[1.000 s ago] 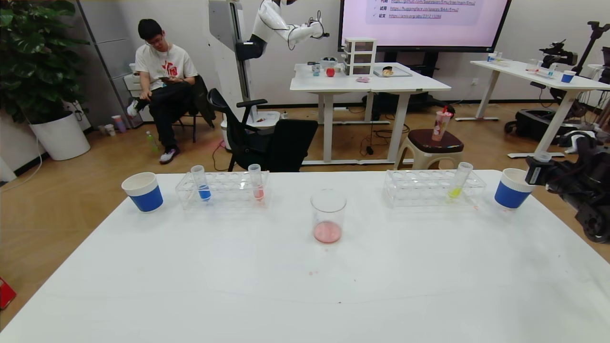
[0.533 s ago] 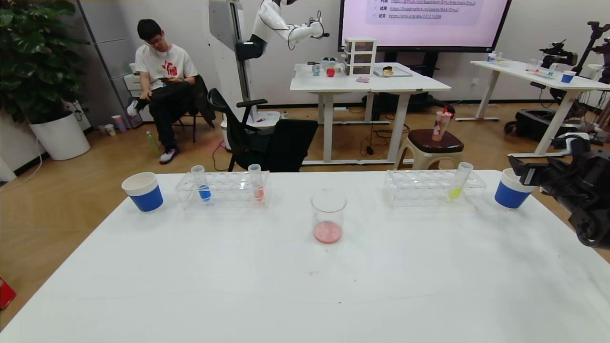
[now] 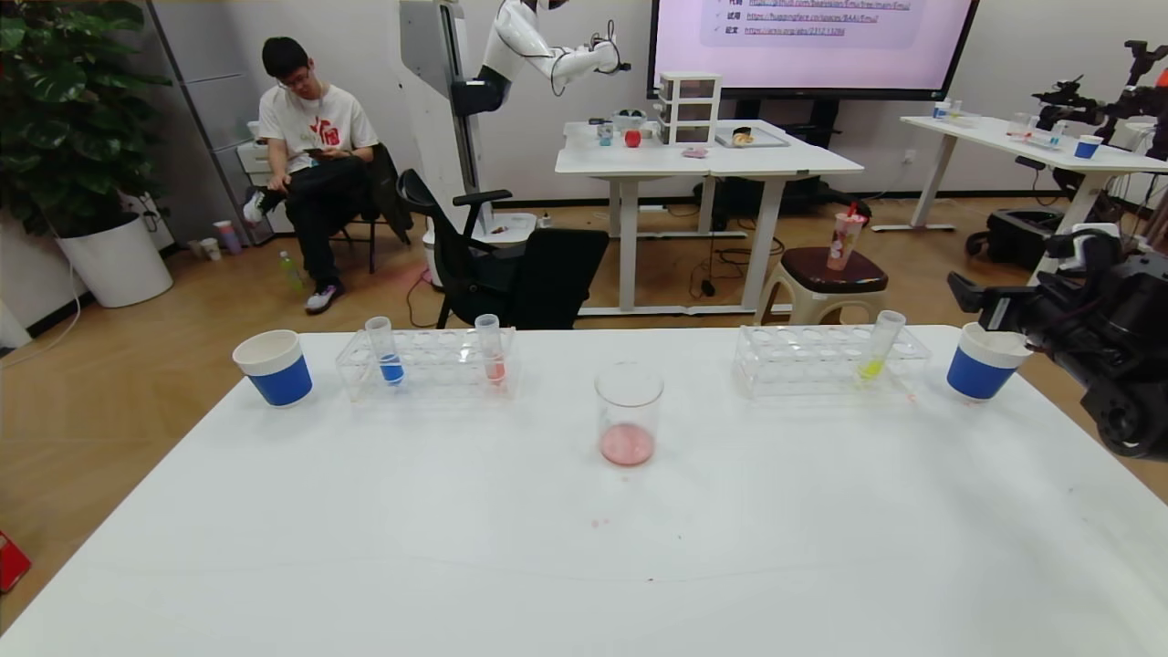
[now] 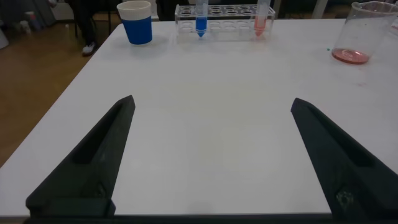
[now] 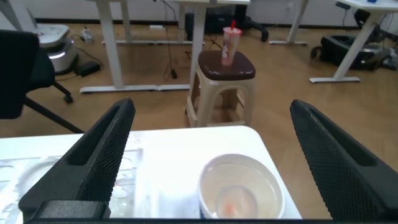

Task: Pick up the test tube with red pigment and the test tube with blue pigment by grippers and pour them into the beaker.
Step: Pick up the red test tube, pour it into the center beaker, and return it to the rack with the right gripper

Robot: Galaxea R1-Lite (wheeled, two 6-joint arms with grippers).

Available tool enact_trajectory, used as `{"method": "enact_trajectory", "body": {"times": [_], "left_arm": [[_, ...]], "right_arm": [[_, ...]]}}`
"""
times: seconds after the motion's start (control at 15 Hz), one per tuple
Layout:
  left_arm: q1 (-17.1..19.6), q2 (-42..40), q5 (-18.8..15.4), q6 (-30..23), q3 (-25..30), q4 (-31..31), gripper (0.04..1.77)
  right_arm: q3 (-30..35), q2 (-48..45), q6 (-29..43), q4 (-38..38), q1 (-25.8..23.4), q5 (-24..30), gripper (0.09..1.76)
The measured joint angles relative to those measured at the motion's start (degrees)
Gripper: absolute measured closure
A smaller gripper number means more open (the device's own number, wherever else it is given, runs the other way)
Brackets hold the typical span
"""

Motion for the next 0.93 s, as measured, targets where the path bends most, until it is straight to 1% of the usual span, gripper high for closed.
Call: {"method": "enact_trajectory", "body": {"times": [0.13, 0.27, 0.4, 0.47, 0.53, 0.67, 0.8, 0.93], "left_arm": [[0.0, 0.0, 0.0, -0.02, 0.0, 0.0, 0.06], [0.0, 0.0, -0.02, 0.0, 0.0, 0.0, 0.06], [0.0, 0.0, 0.01, 0.0, 0.0, 0.0, 0.06], [0.0, 0.0, -0.02, 0.0, 0.0, -0.02, 0.06], [0.0, 0.0, 0.0, -0.02, 0.0, 0.0, 0.06], [0.0, 0.0, 0.01, 0.0, 0.0, 0.0, 0.06], [0.0, 0.0, 0.0, 0.0, 0.0, 0.0, 0.06], [0.0, 0.0, 0.0, 0.01, 0.0, 0.0, 0.06]], "right_arm": [[0.55, -4.82, 0.11, 3.47, 4.6, -0.18, 0.11], [1.35, -10.0, 0.29, 7.34, 11.15, -1.76, 0.11], [1.95, -14.38, 0.16, 9.12, 17.79, -6.08, 0.11], [2.21, -16.12, 0.07, 9.65, 19.72, -7.57, 0.11], [2.73, -17.99, 0.0, 10.17, 20.96, -8.23, 0.11], [3.83, -21.61, -0.37, 11.22, 21.54, -8.51, 0.11], [5.13, -27.28, -1.16, 13.09, 21.35, -8.58, 0.11], [6.07, -34.89, -1.74, 15.76, 21.09, -9.11, 0.11]]}}
